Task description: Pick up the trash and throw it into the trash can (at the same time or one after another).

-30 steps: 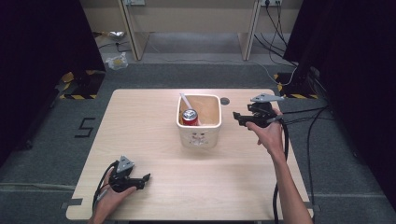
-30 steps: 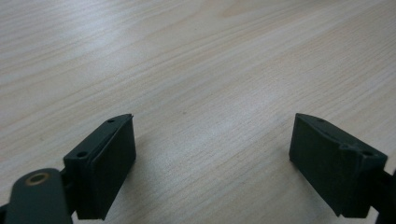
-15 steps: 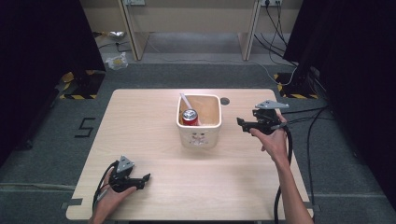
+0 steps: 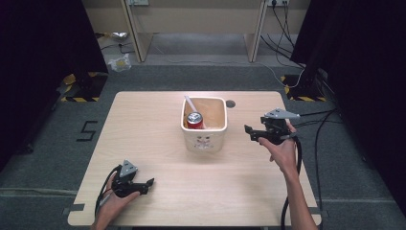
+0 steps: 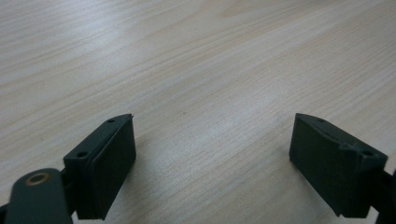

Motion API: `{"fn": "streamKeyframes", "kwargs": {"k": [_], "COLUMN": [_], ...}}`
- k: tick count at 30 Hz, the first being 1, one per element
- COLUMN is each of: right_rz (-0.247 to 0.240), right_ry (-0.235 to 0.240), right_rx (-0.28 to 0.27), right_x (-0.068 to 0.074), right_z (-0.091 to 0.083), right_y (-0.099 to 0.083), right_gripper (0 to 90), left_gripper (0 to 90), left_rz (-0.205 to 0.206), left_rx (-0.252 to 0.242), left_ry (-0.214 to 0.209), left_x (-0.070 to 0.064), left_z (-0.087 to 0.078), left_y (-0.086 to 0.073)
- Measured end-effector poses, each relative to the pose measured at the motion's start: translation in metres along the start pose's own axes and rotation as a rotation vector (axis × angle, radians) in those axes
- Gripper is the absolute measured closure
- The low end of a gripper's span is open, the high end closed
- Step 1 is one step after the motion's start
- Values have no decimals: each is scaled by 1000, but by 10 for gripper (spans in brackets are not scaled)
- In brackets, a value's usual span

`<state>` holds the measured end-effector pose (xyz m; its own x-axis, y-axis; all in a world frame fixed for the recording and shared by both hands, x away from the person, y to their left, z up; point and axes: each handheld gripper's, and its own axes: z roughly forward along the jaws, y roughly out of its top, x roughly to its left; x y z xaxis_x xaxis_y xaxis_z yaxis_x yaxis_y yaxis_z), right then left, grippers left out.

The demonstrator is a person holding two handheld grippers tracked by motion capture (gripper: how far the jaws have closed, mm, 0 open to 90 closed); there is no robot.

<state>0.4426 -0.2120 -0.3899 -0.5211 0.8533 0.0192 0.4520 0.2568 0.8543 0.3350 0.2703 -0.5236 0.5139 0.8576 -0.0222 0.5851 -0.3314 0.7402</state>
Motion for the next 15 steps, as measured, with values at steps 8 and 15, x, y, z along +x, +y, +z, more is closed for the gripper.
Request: {"fn": "streamKeyframes", "kwargs": {"k": [8, 15], "right_rz": [-18, -32], "right_ry": [0, -25], "right_rx": [6, 13], "right_x": [5, 6], "right_z": [-2, -4], "right_y": [-6, -12], "right_gripper": [255, 256], "left_gripper": [137, 137], "left_rz": [0, 0], "left_rx": [0, 0], "left_ry": [0, 0], "left_x": [0, 0], "left_z": [0, 0], "left_y": [0, 0]}}
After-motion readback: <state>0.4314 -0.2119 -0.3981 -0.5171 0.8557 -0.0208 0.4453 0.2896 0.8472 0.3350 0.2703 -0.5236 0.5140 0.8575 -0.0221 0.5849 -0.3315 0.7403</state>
